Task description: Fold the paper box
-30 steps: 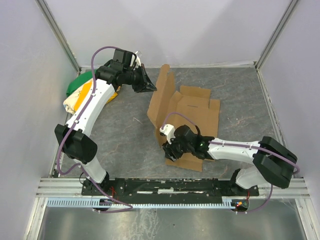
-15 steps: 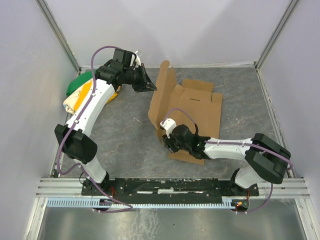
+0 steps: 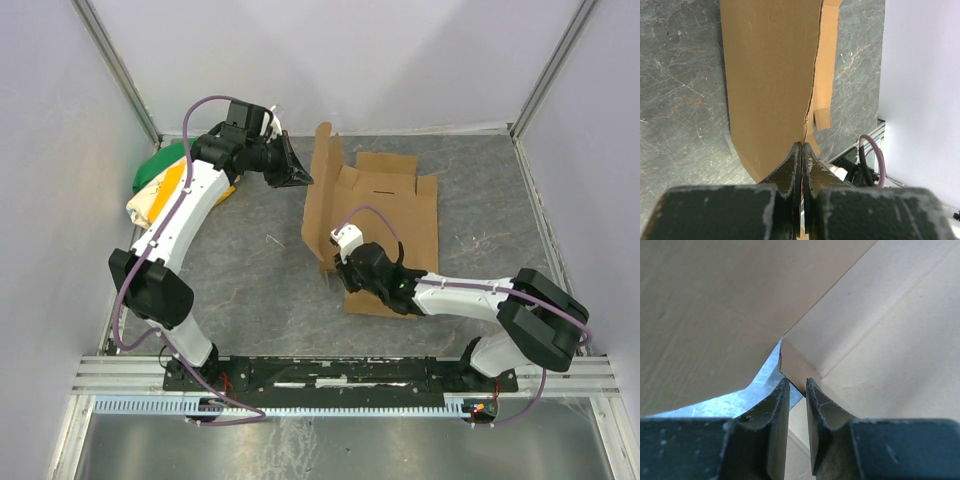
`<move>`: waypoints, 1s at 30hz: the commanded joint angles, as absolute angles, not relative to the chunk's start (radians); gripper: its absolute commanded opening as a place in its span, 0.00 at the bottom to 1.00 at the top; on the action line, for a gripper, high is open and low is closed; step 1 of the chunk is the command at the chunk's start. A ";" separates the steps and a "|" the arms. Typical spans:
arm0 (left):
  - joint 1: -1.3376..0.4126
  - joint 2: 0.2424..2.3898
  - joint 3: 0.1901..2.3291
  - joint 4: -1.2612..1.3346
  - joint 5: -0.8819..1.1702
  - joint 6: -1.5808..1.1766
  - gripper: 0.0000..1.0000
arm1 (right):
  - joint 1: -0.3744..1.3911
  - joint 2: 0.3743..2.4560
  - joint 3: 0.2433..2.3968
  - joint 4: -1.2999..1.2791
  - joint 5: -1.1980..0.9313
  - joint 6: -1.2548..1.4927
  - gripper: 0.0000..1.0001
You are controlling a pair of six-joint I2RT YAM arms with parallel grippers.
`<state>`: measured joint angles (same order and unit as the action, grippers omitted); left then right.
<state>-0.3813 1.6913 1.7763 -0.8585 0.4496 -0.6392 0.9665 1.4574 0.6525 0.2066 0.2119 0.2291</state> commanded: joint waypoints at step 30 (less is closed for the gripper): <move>-0.382 1.681 1.750 -0.891 0.487 -0.568 0.03 | 0.766 1.463 0.927 -0.055 -0.037 0.314 0.52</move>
